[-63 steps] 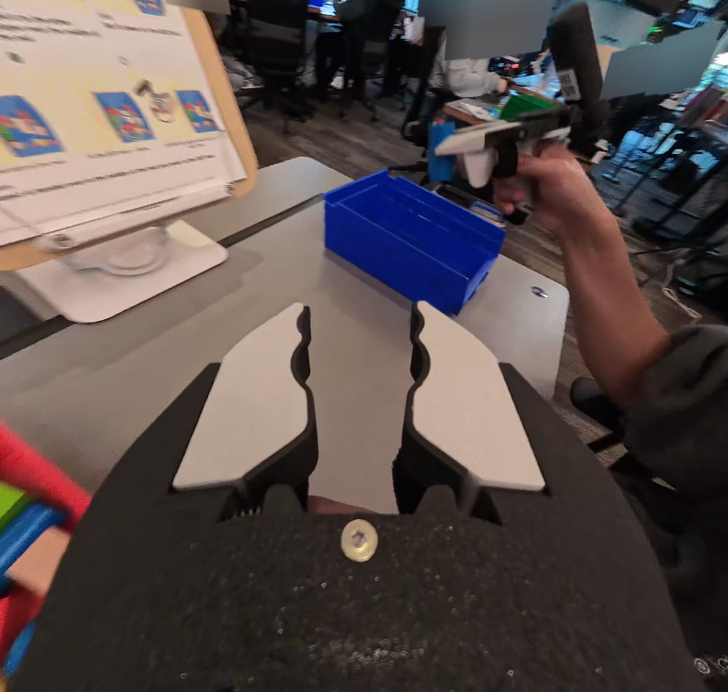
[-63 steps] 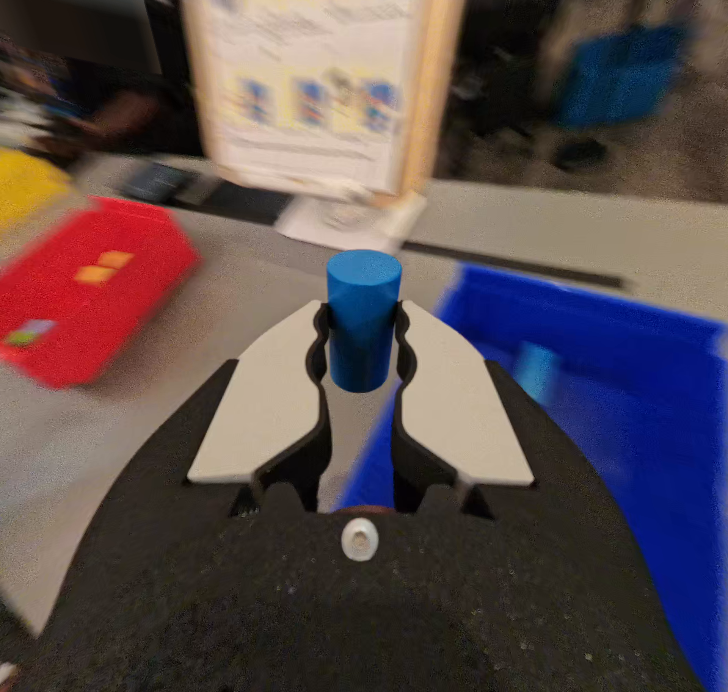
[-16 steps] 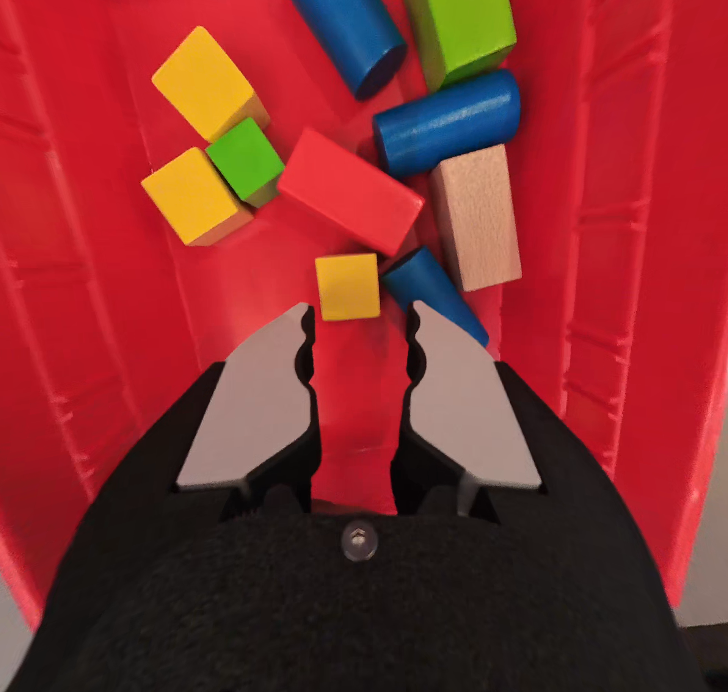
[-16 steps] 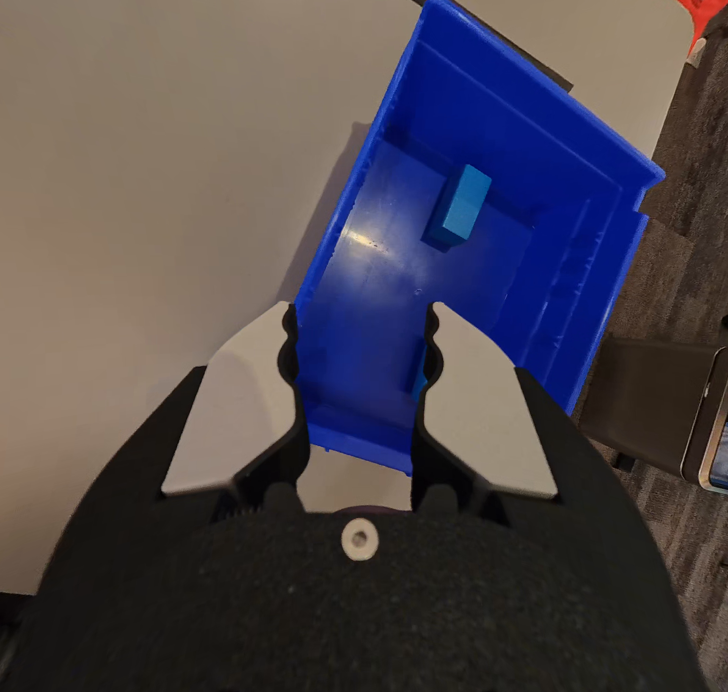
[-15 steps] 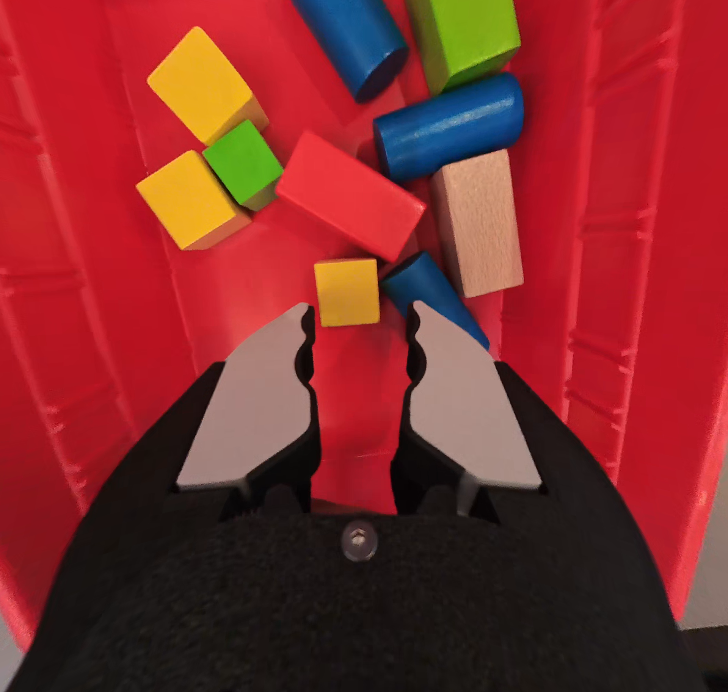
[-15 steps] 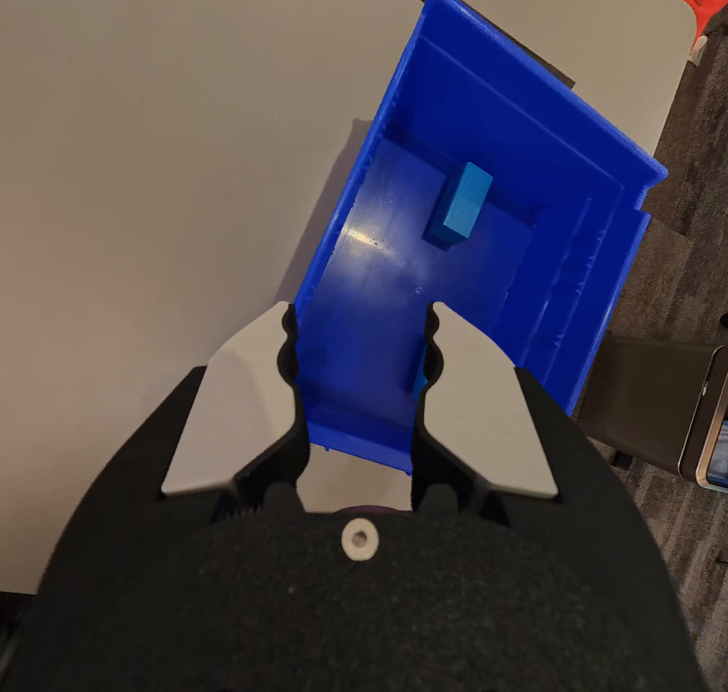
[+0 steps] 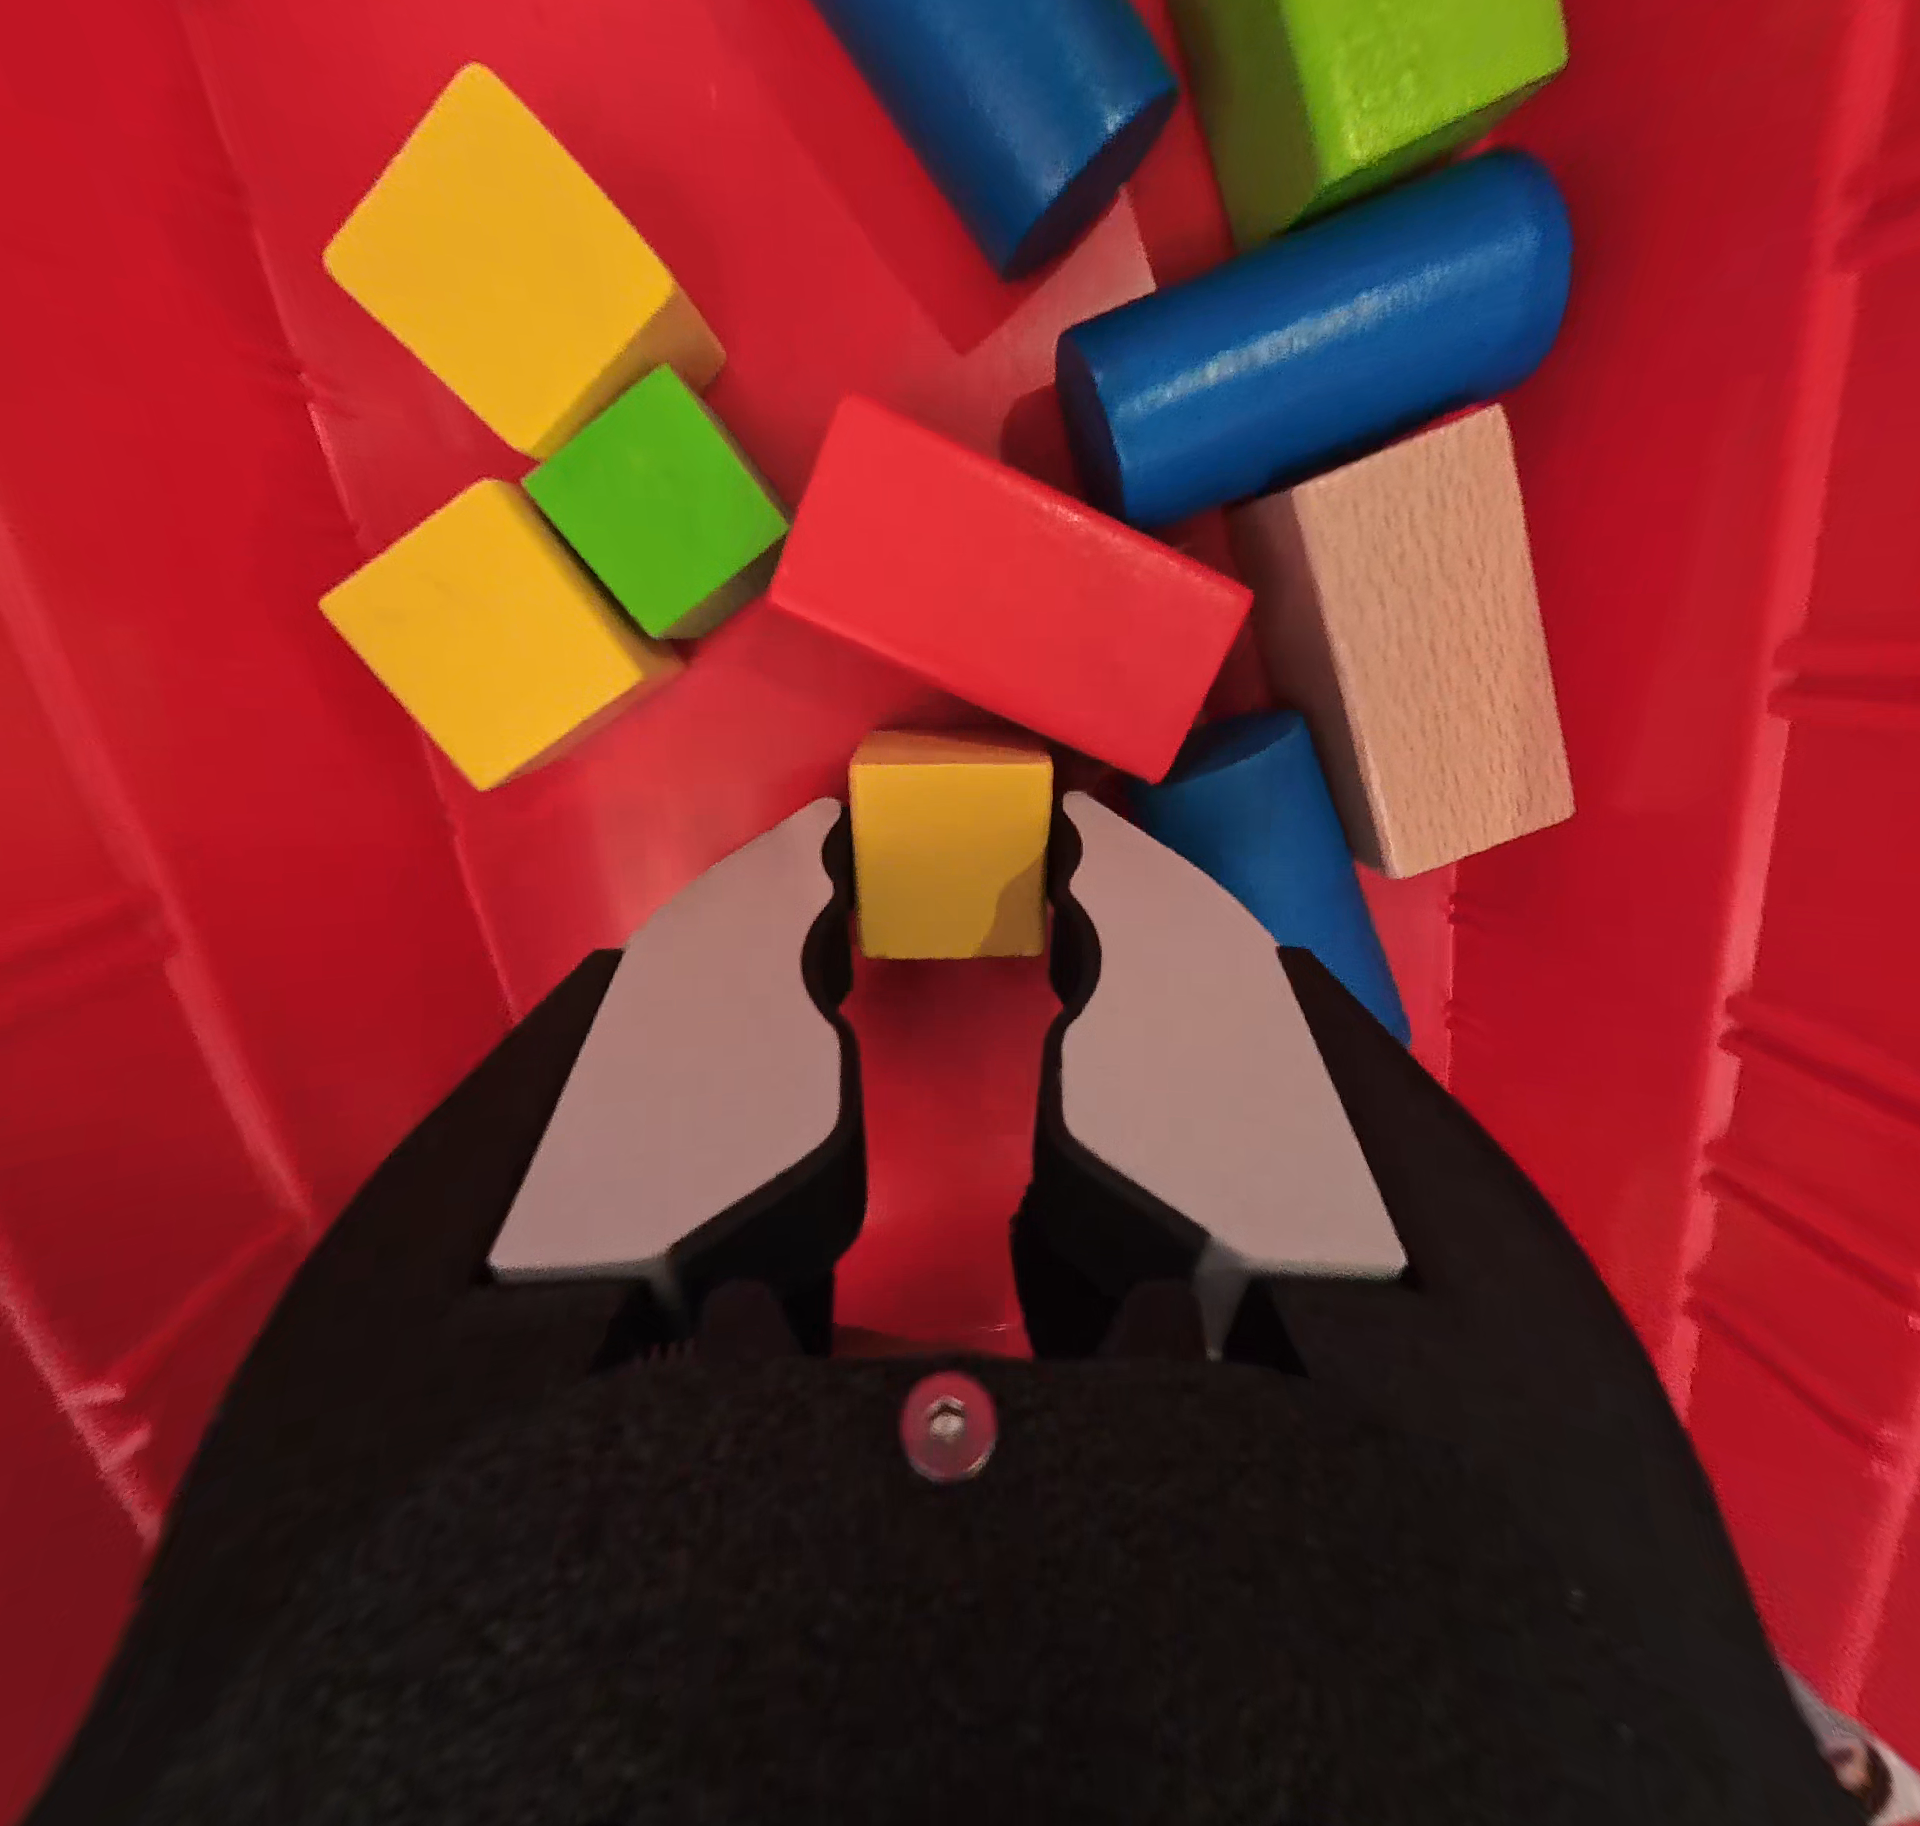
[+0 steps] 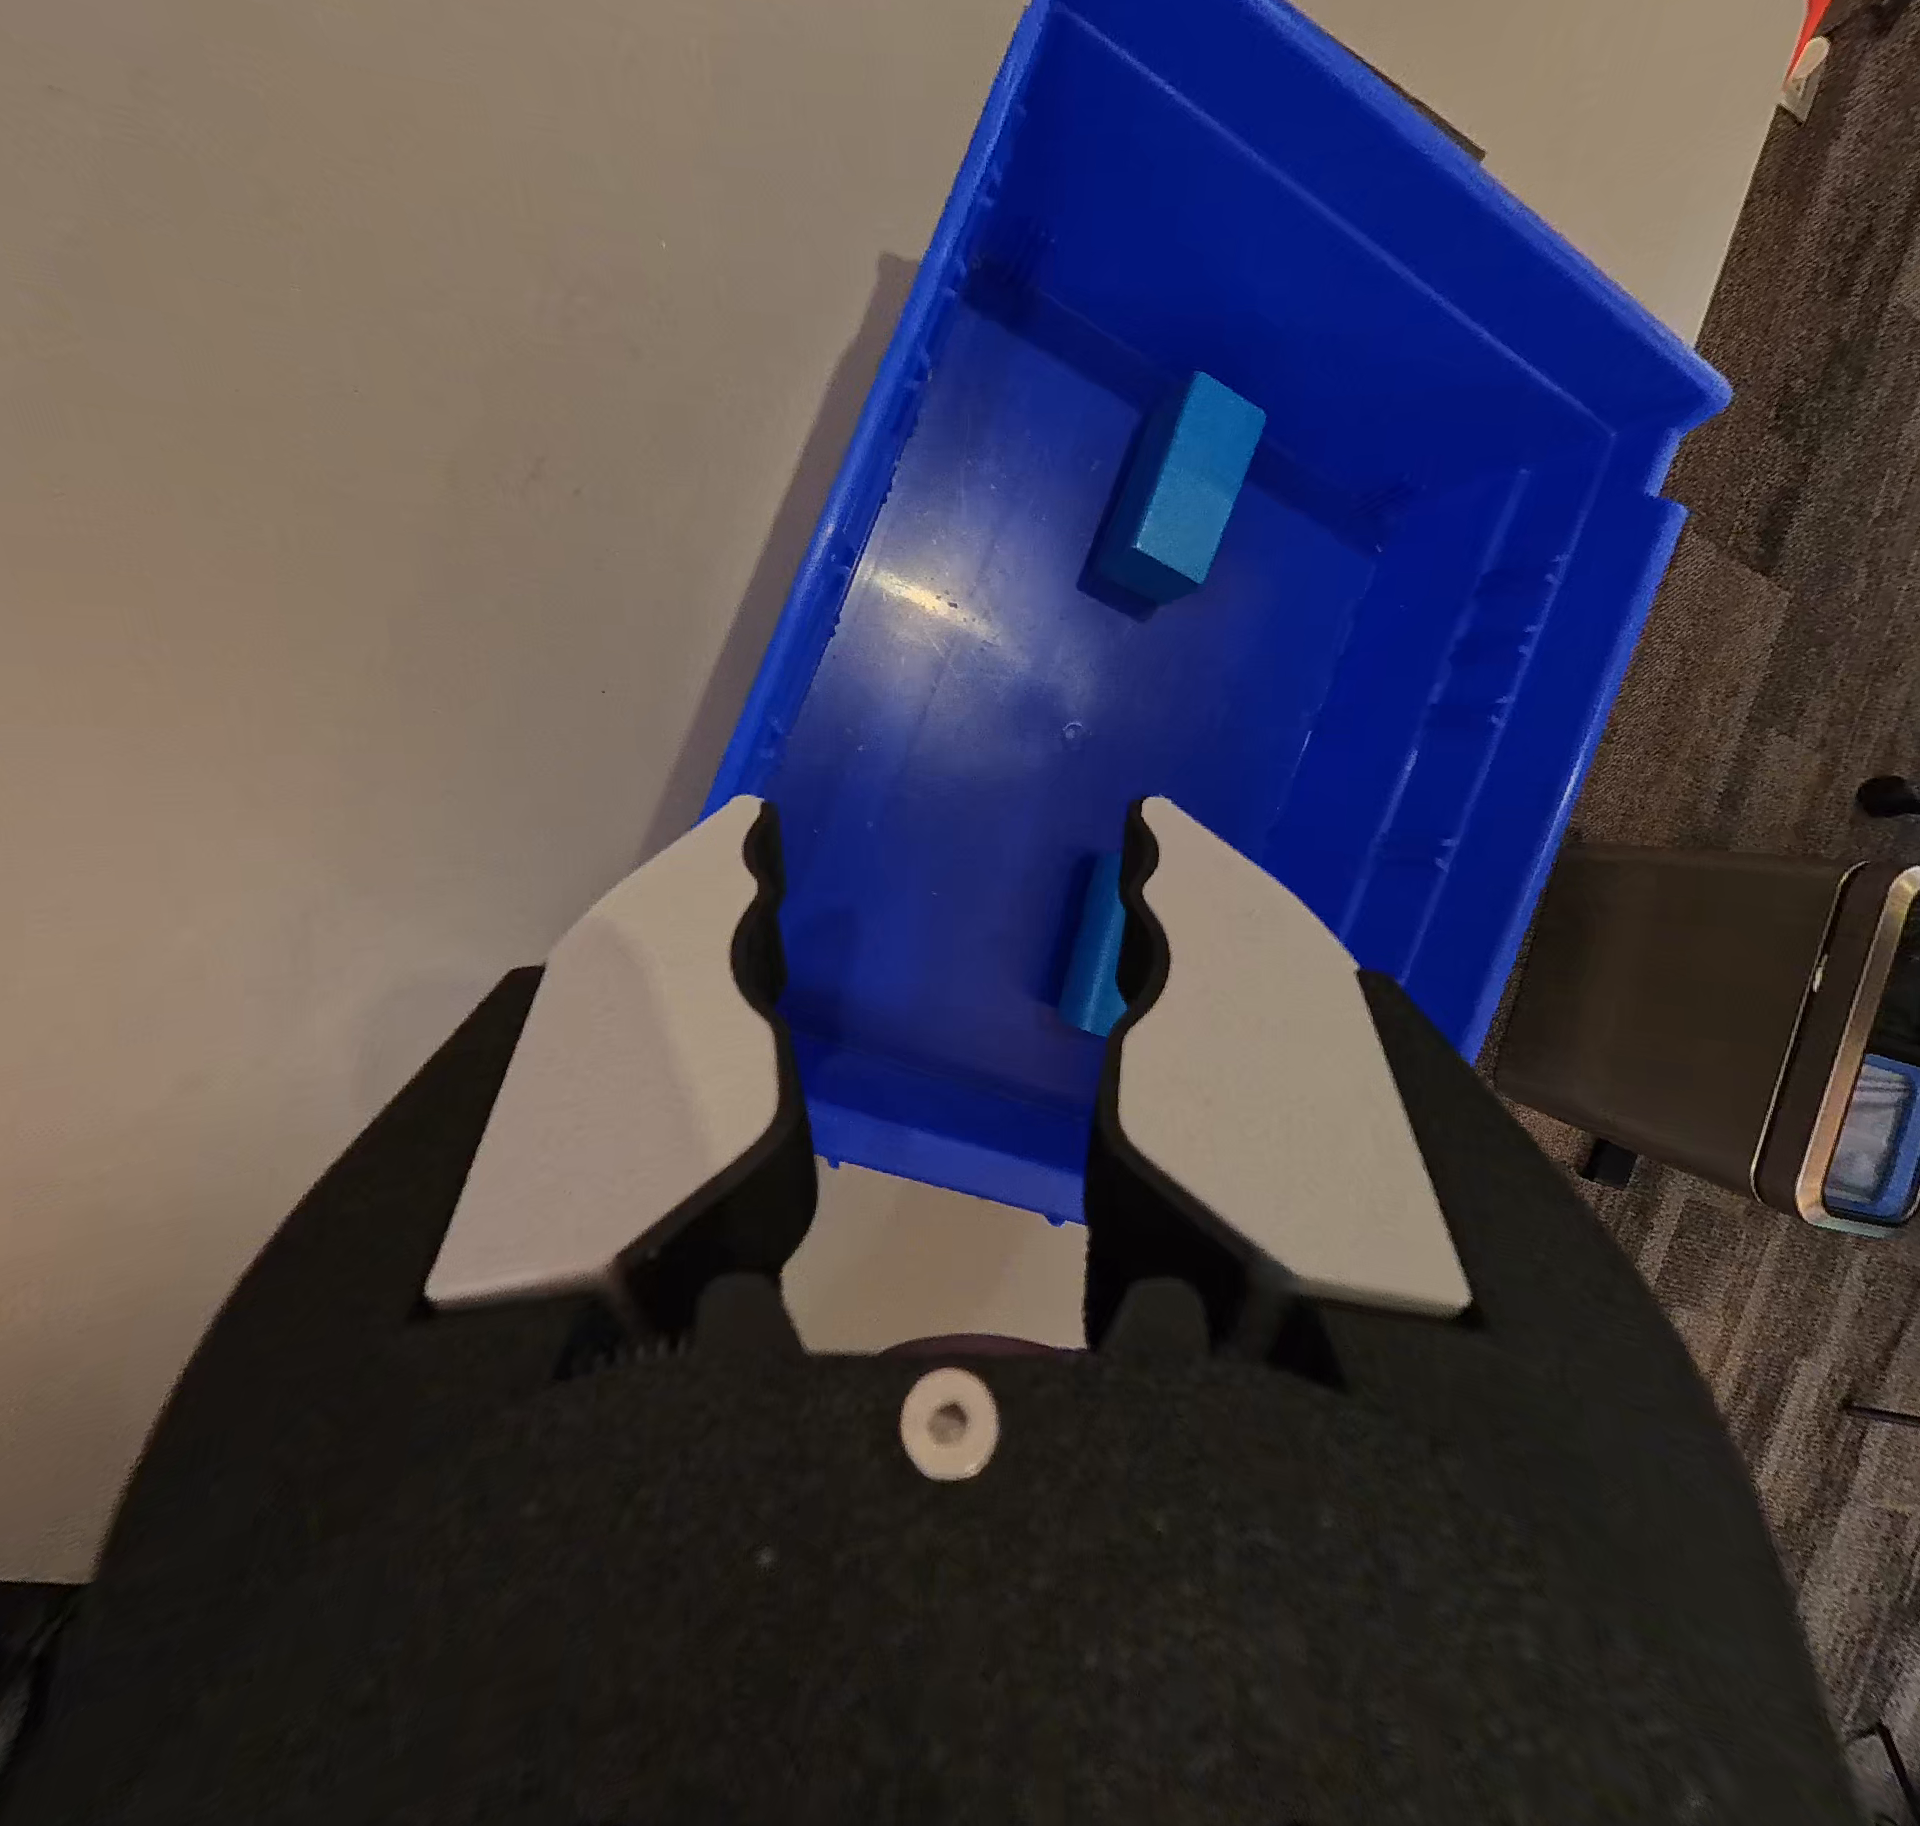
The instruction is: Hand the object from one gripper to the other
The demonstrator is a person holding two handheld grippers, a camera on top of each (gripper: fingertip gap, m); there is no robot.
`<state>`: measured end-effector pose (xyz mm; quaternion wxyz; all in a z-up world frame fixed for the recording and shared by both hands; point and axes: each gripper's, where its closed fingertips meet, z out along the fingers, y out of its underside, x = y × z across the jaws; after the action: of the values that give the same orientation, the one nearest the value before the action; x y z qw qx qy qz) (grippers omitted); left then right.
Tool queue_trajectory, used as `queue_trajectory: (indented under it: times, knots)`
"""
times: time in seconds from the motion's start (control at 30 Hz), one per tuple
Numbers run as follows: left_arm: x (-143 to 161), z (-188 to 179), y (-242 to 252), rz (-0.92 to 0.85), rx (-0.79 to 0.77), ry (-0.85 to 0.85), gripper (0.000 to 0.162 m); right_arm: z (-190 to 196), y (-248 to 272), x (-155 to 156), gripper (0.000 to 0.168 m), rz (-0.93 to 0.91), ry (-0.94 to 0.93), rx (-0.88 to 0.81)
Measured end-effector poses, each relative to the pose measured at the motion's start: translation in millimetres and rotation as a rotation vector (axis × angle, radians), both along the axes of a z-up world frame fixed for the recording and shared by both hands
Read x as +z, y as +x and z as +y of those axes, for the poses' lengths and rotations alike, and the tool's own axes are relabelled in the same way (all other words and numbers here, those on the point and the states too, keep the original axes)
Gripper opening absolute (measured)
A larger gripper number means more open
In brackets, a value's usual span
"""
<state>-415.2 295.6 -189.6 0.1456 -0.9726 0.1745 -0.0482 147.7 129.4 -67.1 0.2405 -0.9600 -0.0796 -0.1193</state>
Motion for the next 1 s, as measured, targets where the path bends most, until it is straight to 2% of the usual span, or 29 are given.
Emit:
queue_trajectory:
  times: [0.1, 0.23, 0.4, 0.47, 0.53, 0.67, 0.83, 1.0]
  knots:
    - [18.2, 4.7, -2.2, -0.114, 0.012, 0.046, 0.034, 3.1, -2.8, 3.2, 0.061, 0.013, 0.024, 0.009]
    - [75.1, 8.8, 11.3, -0.501, 0.034, 0.137, 0.033, 20.2, -23.4, 15.2, 0.059, 0.126, 0.138, 0.100]
    - [159.2, 0.1, 36.7, -0.990, 0.031, 0.224, 0.034, 56.7, -76.4, 46.4, 0.066, 0.302, 0.512, 0.432]
    - [187.1, -8.3, 56.6, -1.196, 0.047, 0.192, 0.033, 62.1, -101.0, 53.7, 0.073, 0.319, 0.653, 0.585]
    - [203.6, -24.0, 87.2, -1.353, 0.027, 0.089, 0.033, 65.7, -121.0, 56.3, 0.074, 0.315, 0.751, 0.677]
    - [213.1, -63.6, 163.5, -1.481, -0.074, -0.101, 0.033, 65.9, -169.2, 57.8, 0.075, 0.450, 0.801, 0.776]
    - [206.0, -128.6, 256.9, -1.555, -0.238, -0.345, 0.033, 42.0, -239.2, 64.8, 0.067, 0.677, 0.844, 0.958]
    - [185.1, -162.5, 302.9, -1.557, -0.261, -0.504, 0.033, 23.9, -270.7, 60.8, 0.065, 0.668, 0.855, 1.070]
